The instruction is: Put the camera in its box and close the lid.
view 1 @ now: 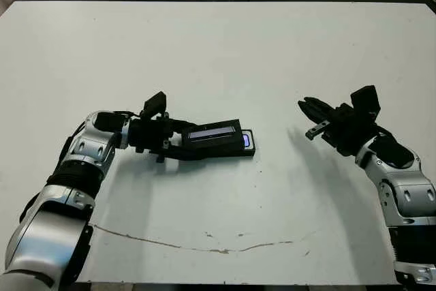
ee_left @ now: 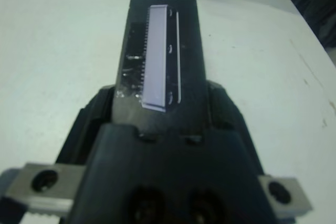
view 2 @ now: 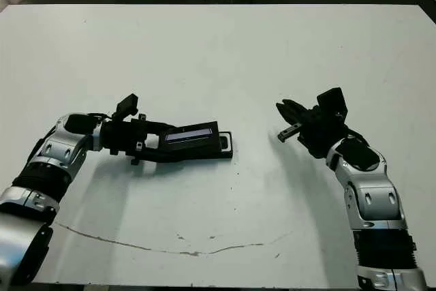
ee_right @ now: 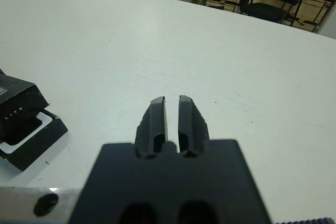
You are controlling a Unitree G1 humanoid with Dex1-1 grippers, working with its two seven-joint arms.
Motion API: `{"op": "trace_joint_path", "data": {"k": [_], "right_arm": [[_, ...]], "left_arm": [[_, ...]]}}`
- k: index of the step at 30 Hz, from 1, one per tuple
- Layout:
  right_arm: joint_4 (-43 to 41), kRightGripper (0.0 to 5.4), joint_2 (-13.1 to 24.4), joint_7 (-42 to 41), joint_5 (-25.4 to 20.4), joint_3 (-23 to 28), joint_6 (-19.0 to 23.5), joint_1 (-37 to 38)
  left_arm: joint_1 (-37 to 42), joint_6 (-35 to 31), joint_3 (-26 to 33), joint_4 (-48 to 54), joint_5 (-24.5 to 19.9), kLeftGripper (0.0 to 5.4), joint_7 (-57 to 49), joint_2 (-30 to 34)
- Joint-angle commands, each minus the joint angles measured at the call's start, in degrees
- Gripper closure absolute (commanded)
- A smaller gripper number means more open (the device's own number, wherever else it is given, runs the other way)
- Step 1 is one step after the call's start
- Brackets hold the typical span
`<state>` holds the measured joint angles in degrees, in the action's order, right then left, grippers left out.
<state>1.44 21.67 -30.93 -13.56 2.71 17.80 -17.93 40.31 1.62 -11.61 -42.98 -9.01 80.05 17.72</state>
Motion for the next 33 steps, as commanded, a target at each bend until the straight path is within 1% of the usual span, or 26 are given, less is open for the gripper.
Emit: {"op": "trace_joint_path", "data": {"k": [1, 5, 7, 13, 17, 25, 33], "right_arm": [[0.9, 5.4, 0.5, -0.2, 0.1, 0.2, 0.0, 1.0], [1.4, 5.4, 0.1, -0.5, -0.1, 0.3, -0.9, 1.0], [2.0, 5.4, 0.0, -0.8, -0.4, 0.4, -1.4, 1.0], [0.7, 5.4, 0.2, 0.1, 0.0, 0.1, -0.2, 1.3], [1.0, 5.4, 0.1, -0.2, -0.3, 0.2, -0.2, 1.2], [0.8, 5.4, 0.3, -0.2, -0.4, 0.3, 0.0, 1.3], [0.3, 5.4, 0.3, 0.3, 0.1, 0.0, 0.1, 1.5]], "left_arm": [[-0.5, 0.2, -1.2, -1.2, 1.8, 2.91, -0.7, -0.7], [0.4, -1.2, -1.9, -1.8, 2.1, 2.91, -0.9, -1.6], [1.0, -0.5, -2.2, -2.3, 2.4, 2.91, -1.0, -2.0], [3.2, -0.2, -3.3, -3.5, 4.0, 2.91, -1.6, -3.3], [4.3, 1.9, -4.0, -4.7, 5.3, 2.91, -1.6, -4.1], [6.6, 0.5, -6.0, -6.5, 8.4, 2.91, -2.5, -4.9], [7.7, 1.0, -6.6, -8.4, 9.5, 2.91, -2.9, -5.9]]}}
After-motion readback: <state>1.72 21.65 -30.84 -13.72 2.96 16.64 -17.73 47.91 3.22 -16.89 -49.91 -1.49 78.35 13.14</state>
